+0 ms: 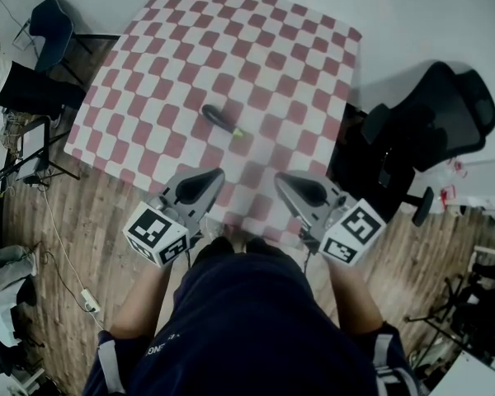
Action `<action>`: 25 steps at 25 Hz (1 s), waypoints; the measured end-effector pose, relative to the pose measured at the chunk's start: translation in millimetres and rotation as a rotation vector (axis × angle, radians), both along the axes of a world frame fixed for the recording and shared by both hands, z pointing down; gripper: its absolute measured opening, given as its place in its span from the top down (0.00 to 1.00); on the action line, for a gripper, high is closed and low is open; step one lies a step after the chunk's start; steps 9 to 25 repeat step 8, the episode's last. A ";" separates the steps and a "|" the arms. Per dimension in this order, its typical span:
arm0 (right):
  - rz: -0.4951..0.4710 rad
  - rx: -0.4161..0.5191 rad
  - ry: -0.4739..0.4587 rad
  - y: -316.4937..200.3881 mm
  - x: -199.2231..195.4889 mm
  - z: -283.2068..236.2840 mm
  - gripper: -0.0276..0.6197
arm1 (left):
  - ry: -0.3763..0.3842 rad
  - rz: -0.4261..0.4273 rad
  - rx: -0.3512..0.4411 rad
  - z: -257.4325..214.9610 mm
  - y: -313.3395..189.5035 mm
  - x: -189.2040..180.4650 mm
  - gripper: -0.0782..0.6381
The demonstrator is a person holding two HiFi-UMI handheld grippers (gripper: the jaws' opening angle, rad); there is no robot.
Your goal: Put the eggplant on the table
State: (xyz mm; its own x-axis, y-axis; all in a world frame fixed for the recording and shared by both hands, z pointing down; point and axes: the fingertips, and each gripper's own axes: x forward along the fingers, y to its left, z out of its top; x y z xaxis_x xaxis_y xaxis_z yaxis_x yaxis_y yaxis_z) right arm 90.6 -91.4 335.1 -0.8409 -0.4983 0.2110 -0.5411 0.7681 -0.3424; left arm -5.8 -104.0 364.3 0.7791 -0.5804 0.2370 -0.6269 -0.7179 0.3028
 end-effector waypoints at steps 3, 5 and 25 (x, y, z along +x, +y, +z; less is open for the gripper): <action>-0.007 0.000 0.004 0.1 -1.1 2.1 0.93 | 0.001 -0.001 -0.001 1.0 0.2 0.5 0.85; -0.009 -0.004 0.005 0.4 -1.7 3.2 0.93 | 0.002 -0.006 -0.005 2.2 -0.1 -0.3 0.85; -0.011 -0.012 0.007 0.6 -2.2 4.4 0.93 | -0.001 -0.005 0.001 2.7 -0.8 -0.6 0.85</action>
